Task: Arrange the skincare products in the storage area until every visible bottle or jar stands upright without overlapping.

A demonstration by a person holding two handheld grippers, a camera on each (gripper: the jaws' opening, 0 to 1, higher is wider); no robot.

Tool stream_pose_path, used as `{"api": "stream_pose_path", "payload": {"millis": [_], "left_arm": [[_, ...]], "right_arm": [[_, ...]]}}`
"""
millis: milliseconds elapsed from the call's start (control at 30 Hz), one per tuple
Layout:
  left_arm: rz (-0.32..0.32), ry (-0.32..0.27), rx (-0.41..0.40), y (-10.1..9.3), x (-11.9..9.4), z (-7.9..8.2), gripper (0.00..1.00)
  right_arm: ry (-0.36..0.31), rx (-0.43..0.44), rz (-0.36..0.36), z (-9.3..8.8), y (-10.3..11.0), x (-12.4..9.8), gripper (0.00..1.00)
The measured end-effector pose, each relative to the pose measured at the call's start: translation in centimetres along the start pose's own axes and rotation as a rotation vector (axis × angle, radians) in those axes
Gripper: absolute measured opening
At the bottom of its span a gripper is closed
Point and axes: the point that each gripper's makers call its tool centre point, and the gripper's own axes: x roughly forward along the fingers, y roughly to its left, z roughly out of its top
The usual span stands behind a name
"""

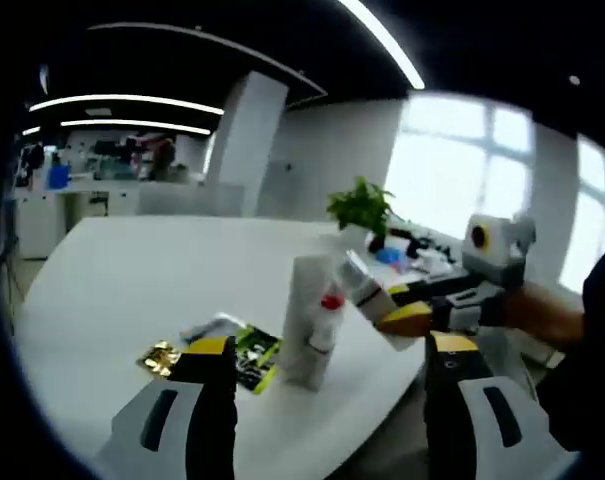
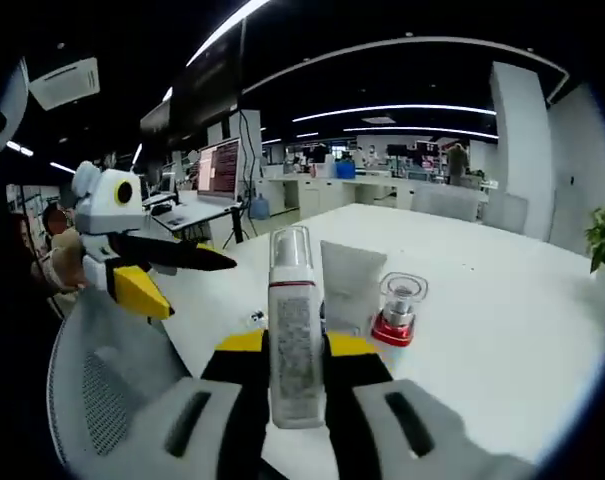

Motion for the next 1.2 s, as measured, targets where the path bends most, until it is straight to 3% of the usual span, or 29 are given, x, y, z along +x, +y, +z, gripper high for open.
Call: {"api": "stream_pose_path", "payload": {"millis": [67,133,267,333,533,633,867,1033,1200], "left_arm": [[-0.041,-0.007,-0.093,-0.1,0.7,0.2,0.60],[-0.041,0.004,-0.138,0.3,1.1,0.0,0.56],[-0.016,0.008,-0.165,1.3,1.6,0.2,0.61],[-0.045,0.026,-0.207,0.8,1.8,0.3,0.62],[-0.059,0.054,-0.223,0.9,2.6,0.1,0.49],[-0.094,0.080,-0.270,0.4,2.9,-0.4,0.42],[-0.152,0.115,-0.273,-0.7,3.0,-0.8,0.24],[-0.178,0.119,-0.272,-1.1,3.0,-0.6,0.21],[-0.193,0.127,-0.262,-1.1,2.7,-0.5,0.19]], "right_arm": [[0.003,-0.005,0.014,-0.1,0.4,0.2,0.20],[0.018,-0.028,0.026,-0.2,0.9,0.4,0.20],[0.023,-0.045,0.051,-0.3,1.8,0.8,0.20],[0.022,-0.064,0.054,-0.2,2.1,0.9,0.20],[0.019,-0.108,0.077,0.1,3.3,1.4,0.20],[0.005,-0.109,0.085,0.3,3.6,1.6,0.20],[0.000,-0.140,0.069,0.4,3.8,1.8,0.20],[0.004,-0.165,0.069,0.4,3.9,1.6,0.20],[0.012,-0.190,0.117,0.3,4.2,1.7,0.21]]}}
